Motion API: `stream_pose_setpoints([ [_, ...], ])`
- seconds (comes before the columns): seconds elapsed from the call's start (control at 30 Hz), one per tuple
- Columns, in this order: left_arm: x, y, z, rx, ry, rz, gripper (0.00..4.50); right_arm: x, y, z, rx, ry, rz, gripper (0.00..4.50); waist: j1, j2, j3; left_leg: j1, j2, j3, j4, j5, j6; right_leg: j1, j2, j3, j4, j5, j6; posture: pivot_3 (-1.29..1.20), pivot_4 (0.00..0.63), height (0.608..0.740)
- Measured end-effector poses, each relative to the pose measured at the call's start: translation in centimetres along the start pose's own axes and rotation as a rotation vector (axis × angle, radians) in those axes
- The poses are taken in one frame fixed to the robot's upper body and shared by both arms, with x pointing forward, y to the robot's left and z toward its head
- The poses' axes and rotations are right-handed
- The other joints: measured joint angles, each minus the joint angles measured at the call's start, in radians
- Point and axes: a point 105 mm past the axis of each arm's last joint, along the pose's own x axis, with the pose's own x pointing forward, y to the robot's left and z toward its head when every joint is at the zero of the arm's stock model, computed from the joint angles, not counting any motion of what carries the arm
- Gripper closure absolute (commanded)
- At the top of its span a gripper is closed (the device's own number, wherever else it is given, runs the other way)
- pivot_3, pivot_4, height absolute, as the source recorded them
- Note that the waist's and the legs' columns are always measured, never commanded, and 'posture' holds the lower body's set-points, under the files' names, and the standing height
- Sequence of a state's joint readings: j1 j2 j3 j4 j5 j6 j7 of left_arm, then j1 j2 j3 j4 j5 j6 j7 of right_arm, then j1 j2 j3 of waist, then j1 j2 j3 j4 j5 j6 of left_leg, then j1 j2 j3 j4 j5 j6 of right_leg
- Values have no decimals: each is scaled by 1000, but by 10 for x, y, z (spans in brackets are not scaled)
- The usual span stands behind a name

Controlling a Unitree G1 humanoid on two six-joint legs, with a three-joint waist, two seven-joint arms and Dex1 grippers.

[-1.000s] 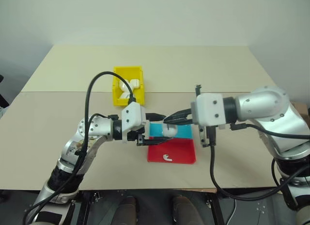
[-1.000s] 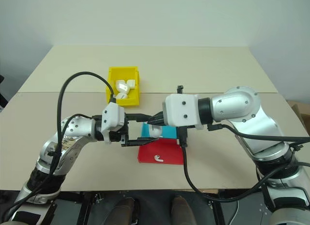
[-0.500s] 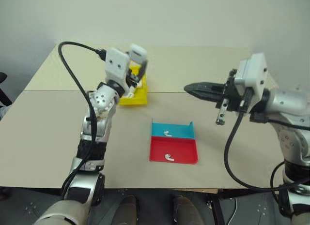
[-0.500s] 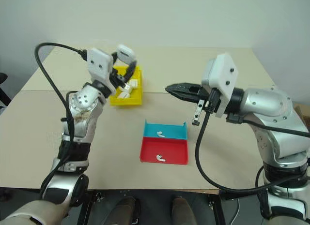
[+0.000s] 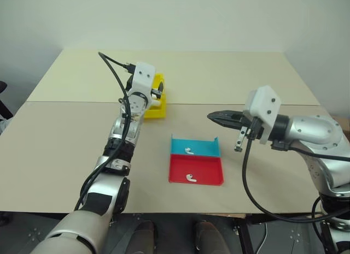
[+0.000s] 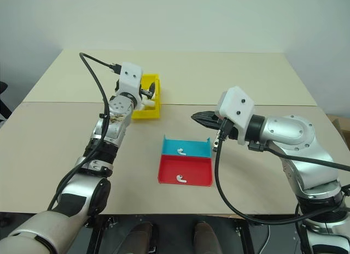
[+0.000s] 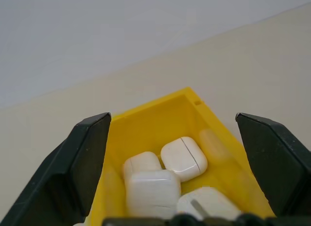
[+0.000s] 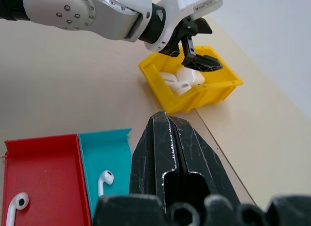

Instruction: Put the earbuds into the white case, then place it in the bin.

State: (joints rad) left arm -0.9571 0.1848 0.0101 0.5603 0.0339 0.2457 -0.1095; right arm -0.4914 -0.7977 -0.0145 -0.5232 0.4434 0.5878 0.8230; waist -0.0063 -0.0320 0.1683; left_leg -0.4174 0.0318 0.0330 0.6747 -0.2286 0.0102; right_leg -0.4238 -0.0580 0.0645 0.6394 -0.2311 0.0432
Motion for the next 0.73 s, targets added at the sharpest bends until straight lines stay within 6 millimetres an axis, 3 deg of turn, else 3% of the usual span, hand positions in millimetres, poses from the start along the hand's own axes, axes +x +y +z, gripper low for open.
stream_pose_setpoints([
  [0.13,-30,-13,21,-272,-191,-309,38,-5,2,-7,2,38,4,4500,-8,0,0,0,1,0,-1,0,0,0,0,0,0,0,0,0,150,740],
  [0.23,-64,-4,26,-260,-251,-460,38,-17,8,-21,18,100,40,4500,-11,0,0,1,1,0,-1,0,0,0,0,0,0,0,0,0,150,740],
  [0.43,-142,6,-24,-215,-58,-699,38,-57,13,-47,2,239,120,4500,-11,1,0,4,2,2,1,0,0,2,0,1,1,0,0,0,150,740],
  [0.57,-188,19,-46,-123,83,-793,38,-83,14,-61,7,336,158,4500,-8,1,0,8,2,4,0,0,0,4,0,1,1,-2,-2,0,150,740],
  [0.73,-208,29,-43,-54,116,-819,38,-99,18,-67,-9,350,168,4500,-3,1,0,8,3,4,1,0,0,4,0,1,1,-3,-2,0,150,740],
])
